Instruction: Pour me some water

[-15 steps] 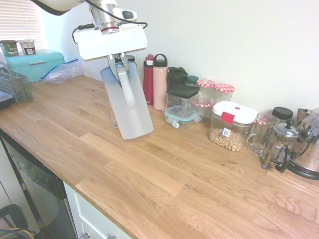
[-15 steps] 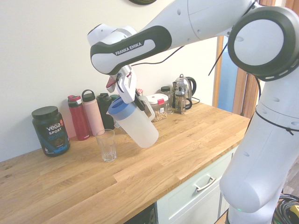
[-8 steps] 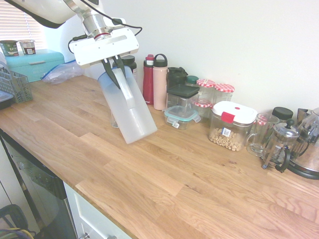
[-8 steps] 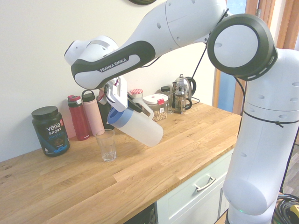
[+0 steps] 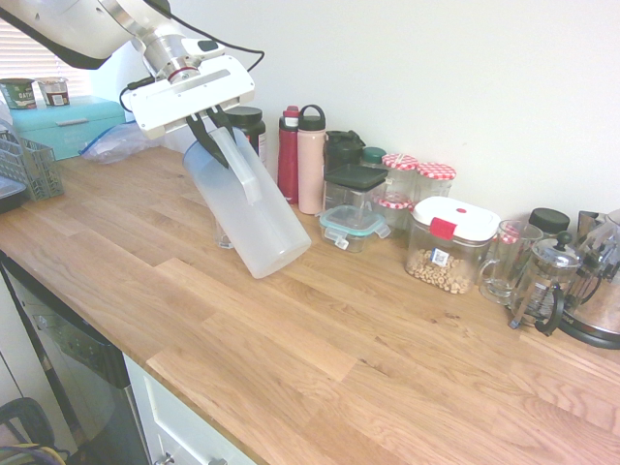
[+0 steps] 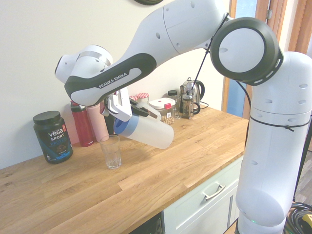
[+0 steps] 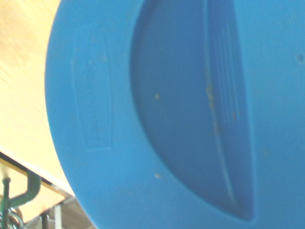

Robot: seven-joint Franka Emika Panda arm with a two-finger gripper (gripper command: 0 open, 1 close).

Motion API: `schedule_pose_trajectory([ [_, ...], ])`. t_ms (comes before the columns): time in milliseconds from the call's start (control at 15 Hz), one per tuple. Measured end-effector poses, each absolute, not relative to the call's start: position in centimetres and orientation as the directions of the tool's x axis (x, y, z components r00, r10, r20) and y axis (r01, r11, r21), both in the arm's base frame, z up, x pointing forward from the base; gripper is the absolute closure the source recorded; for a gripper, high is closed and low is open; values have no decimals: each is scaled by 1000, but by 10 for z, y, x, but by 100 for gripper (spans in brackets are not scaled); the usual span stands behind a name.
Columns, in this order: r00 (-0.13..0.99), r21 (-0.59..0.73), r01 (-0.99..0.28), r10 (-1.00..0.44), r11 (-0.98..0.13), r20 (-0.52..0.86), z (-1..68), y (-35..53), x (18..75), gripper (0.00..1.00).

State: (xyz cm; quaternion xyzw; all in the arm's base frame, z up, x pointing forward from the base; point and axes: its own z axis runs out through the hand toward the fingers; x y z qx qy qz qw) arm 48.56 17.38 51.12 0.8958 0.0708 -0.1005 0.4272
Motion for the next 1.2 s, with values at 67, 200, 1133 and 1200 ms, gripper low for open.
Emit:
schedule_pose_trajectory([
  [67,970,761,215,41,-612,-241,509,178,487,100],
  [200,968,775,222,42,-592,-246,503,185,491,100],
  [1133,976,827,201,32,-524,-217,501,194,494,100],
  [1200,976,828,201,33,-524,-217,501,194,494,100],
])
